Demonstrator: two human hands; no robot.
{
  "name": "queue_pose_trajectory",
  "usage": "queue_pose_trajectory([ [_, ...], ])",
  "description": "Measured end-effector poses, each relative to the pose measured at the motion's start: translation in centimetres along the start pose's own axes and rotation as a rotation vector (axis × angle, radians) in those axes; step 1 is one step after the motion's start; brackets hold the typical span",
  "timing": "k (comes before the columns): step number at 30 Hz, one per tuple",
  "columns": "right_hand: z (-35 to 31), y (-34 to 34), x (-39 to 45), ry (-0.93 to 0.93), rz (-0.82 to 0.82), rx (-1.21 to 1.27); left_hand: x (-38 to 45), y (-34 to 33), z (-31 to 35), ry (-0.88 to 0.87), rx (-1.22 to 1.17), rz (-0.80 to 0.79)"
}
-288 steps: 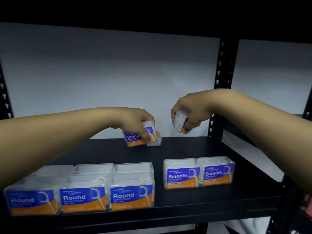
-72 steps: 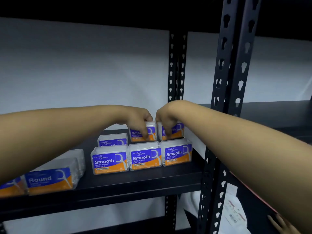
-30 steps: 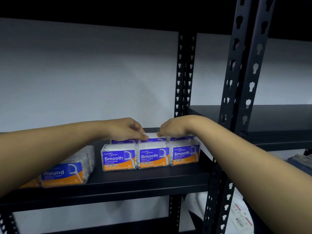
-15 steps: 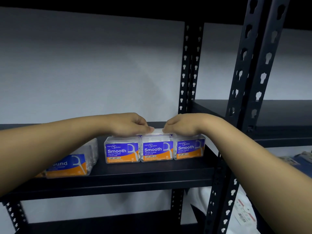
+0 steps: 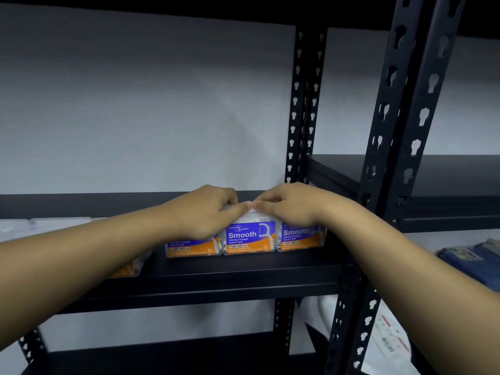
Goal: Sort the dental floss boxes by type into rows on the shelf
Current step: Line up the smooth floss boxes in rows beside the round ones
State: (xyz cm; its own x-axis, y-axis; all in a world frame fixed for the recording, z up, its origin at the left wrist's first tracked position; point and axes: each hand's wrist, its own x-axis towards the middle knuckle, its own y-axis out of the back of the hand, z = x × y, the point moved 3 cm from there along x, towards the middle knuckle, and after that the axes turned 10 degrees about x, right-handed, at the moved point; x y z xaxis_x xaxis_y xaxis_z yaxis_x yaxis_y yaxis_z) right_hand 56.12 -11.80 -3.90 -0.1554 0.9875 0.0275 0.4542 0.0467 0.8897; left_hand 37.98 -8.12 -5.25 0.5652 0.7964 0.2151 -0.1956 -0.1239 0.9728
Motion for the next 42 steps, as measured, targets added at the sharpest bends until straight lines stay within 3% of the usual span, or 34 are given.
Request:
queue_pose_trajectory([
  [7, 0.7, -1.4, -0.5, 0.044, 0.165, -0.012, -0.3, 0.2, 0.4, 0.027, 0.091, -0.005],
  [18, 0.5, -2.1, -1.9, 0.046, 0.332, -0.132, -1.4, -0.9, 0.8, 0.082, 0.080, 0.198],
  [42, 0.4, -2.5, -3.0, 0.057, 0.418, -0.145, -3.3, -0.9, 2.2, 0.106, 0.114, 0.280],
])
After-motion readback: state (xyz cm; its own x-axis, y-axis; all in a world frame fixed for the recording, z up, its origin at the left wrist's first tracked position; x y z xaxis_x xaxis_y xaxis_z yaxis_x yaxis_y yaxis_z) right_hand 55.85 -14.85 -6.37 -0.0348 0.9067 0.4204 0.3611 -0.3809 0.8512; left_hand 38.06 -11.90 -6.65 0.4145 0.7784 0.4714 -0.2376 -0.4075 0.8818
